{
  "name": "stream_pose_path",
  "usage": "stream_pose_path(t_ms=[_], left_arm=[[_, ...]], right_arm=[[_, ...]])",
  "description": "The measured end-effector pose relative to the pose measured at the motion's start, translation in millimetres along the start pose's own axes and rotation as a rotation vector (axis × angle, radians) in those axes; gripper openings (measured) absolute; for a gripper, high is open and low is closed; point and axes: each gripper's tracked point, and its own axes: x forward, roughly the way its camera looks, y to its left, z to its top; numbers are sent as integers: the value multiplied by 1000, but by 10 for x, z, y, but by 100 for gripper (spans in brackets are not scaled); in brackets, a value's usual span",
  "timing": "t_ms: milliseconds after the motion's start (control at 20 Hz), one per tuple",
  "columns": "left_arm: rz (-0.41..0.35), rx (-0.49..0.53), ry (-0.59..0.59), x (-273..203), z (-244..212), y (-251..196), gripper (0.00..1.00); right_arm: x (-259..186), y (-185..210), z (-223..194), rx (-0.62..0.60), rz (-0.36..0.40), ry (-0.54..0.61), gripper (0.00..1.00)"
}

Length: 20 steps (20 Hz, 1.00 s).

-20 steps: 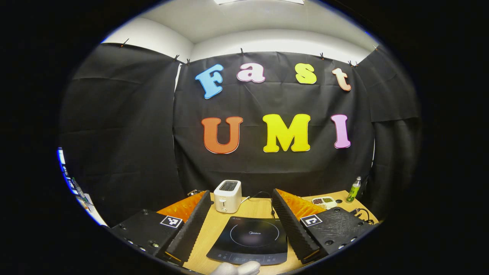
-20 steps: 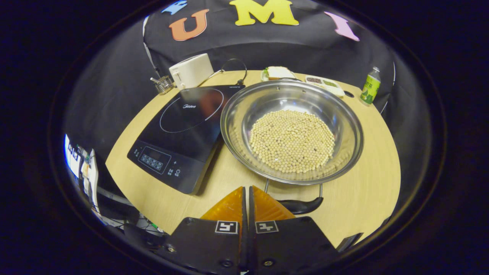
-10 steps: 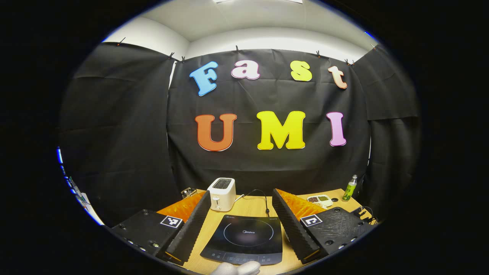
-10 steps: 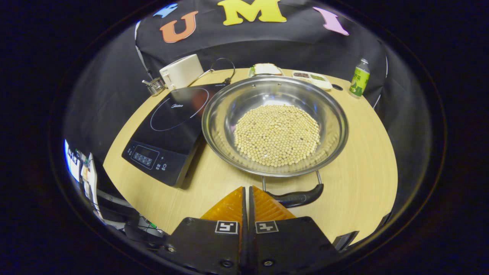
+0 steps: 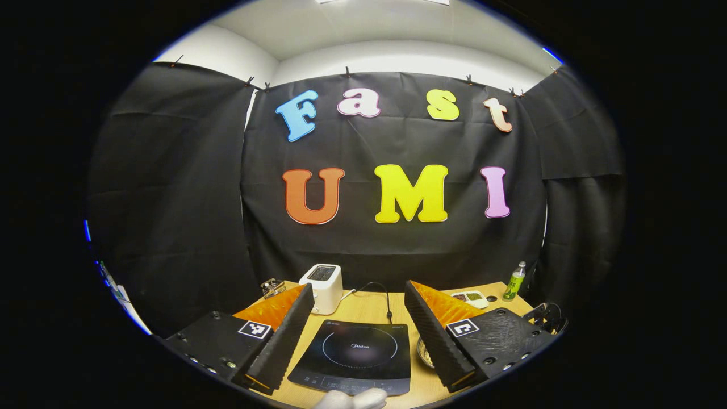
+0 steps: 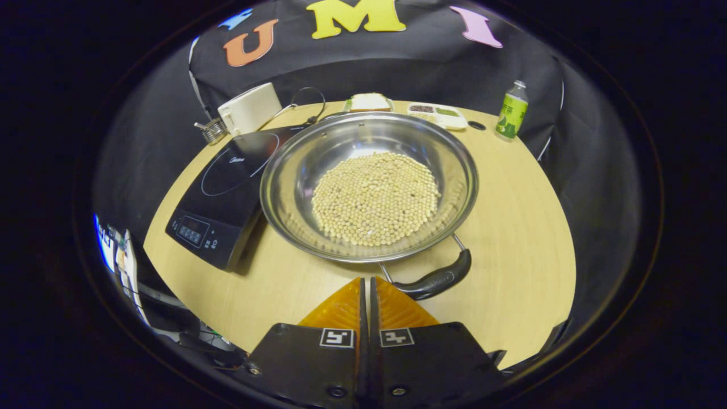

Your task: First push the handle of the pot to place it horizontally, then grasp the pot with both hands and set it on the induction cooktop.

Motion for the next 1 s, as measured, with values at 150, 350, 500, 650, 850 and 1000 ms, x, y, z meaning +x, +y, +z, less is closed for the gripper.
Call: stream_pose_path(t_ms=[150,350,500,650,850,1000], left_arm=[[-3,2,6,11,-19,-57,96],[8,0,5,5,1,-90,96],[19,-5,4,12,15,-98,96],[31,-8,6,18,9,-108,96],[46,-8,10,49,9,-126,96],[59,-7,22,60,-35,-155,96]], right_arm=[[4,-180,31,-1,-22,2,4],[4,-369,76,-8,-37,9,4],[18,-525,111,-27,-52,16,0],[31,-679,151,-47,-65,26,0],[99,-896,235,-103,-71,47,4],[146,-1058,313,-138,-69,59,4]])
